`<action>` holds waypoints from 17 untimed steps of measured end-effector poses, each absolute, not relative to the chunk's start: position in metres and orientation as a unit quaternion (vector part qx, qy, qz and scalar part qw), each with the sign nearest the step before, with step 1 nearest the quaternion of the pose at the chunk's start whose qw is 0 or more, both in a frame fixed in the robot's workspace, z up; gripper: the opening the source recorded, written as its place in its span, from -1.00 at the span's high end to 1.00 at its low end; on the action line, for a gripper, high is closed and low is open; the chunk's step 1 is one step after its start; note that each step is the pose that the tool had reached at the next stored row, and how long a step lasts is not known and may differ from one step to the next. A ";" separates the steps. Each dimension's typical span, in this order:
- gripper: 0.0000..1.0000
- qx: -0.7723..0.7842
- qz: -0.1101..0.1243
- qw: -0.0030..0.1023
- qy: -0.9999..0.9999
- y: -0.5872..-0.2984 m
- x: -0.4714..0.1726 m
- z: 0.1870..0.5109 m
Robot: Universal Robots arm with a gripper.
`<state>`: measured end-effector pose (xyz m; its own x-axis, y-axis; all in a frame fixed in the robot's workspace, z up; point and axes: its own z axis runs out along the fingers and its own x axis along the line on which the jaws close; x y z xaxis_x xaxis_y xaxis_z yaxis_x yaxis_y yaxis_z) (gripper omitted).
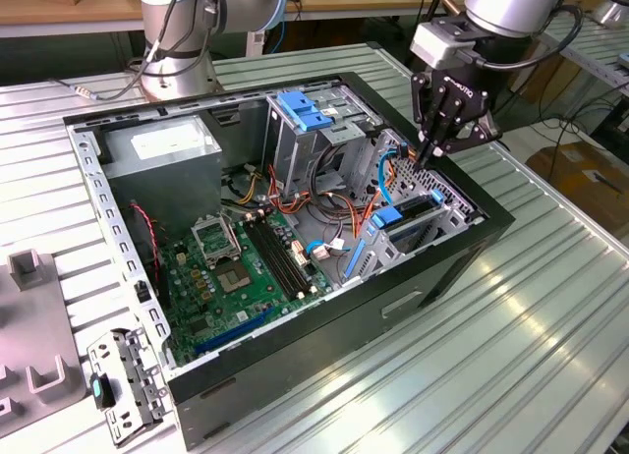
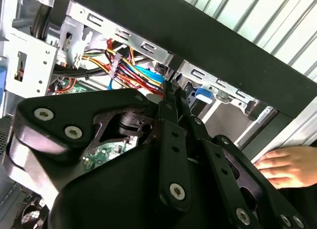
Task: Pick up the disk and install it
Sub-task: 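Insert the first disk wire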
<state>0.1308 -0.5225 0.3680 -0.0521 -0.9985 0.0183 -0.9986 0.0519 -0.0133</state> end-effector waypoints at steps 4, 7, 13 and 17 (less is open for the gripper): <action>0.67 0.688 0.011 0.002 -0.725 -0.526 0.122 0.364; 0.67 0.688 0.011 0.002 -0.725 -0.541 0.122 0.361; 0.67 0.688 0.011 0.002 -0.725 -0.541 0.122 0.362; 0.67 0.688 0.011 0.002 -0.725 -0.541 0.122 0.362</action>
